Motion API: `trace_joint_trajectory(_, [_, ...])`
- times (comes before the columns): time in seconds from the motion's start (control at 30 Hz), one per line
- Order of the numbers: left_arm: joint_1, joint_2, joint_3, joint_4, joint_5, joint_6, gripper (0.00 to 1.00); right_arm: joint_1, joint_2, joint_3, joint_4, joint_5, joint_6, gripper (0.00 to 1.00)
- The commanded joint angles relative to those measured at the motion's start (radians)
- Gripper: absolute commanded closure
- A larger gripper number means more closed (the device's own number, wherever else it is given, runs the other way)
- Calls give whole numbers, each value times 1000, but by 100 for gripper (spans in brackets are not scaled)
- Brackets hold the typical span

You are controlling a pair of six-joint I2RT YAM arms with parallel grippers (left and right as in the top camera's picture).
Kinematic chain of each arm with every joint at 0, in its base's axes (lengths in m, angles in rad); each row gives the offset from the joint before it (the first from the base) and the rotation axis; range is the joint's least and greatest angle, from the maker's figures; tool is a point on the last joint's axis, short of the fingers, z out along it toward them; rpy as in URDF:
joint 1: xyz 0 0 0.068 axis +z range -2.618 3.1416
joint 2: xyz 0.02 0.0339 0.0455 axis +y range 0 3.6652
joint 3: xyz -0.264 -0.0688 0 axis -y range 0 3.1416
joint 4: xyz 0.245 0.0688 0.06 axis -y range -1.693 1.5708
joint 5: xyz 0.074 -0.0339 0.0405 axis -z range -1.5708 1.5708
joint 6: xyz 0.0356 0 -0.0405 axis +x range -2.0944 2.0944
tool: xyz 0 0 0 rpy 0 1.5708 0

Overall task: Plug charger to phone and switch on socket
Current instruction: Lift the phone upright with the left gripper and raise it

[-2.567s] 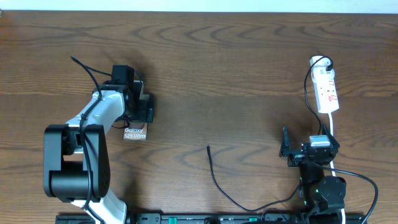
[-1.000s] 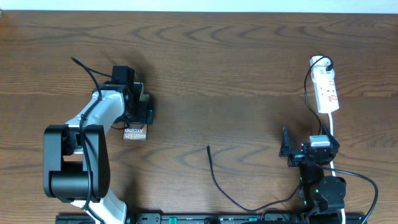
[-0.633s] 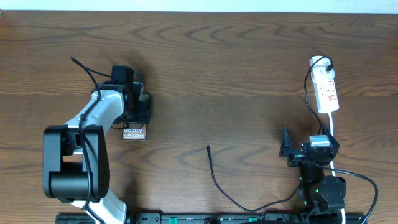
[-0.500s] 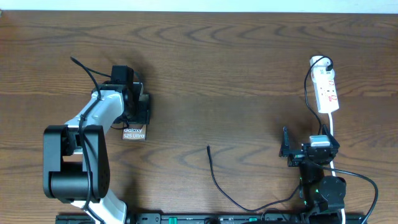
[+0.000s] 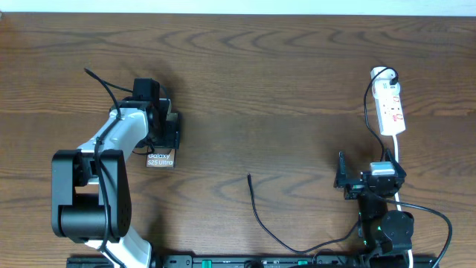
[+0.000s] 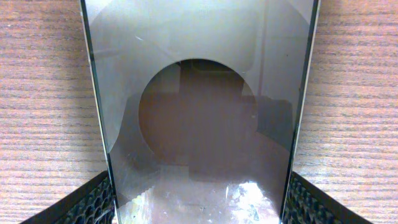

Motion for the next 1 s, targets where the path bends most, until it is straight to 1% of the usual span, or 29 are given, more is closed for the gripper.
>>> trace_joint_trajectory(0.0, [2,29,-21,8,44,-5,93,1,0,-1,-4,-2,-6,1])
trace_joint_trajectory(0.2, [2,-1,27,-15,44,-5,93,1,0,-1,-4,-2,-6,1])
trace_joint_trajectory(0.43, [2,-54,94,-85,44,-5,93,1,0,-1,-4,-2,-6,1])
trace_joint_trajectory(0.7, [2,-154,108,-93,51,-9,93,1,0,-1,-4,-2,-6,1])
trace_joint_trajectory(0.8, [2,-188,108,-96,113,-18,92,1,0,-1,-4,-2,-6,1])
trace_joint_trajectory(0.87, [2,-207,108,-93,170,-54,92,1,0,-1,-4,-2,-6,1])
trace_joint_trajectory(0.97, [2,-227,108,-83,295,-140,93,1,0,-1,-4,-2,-6,1])
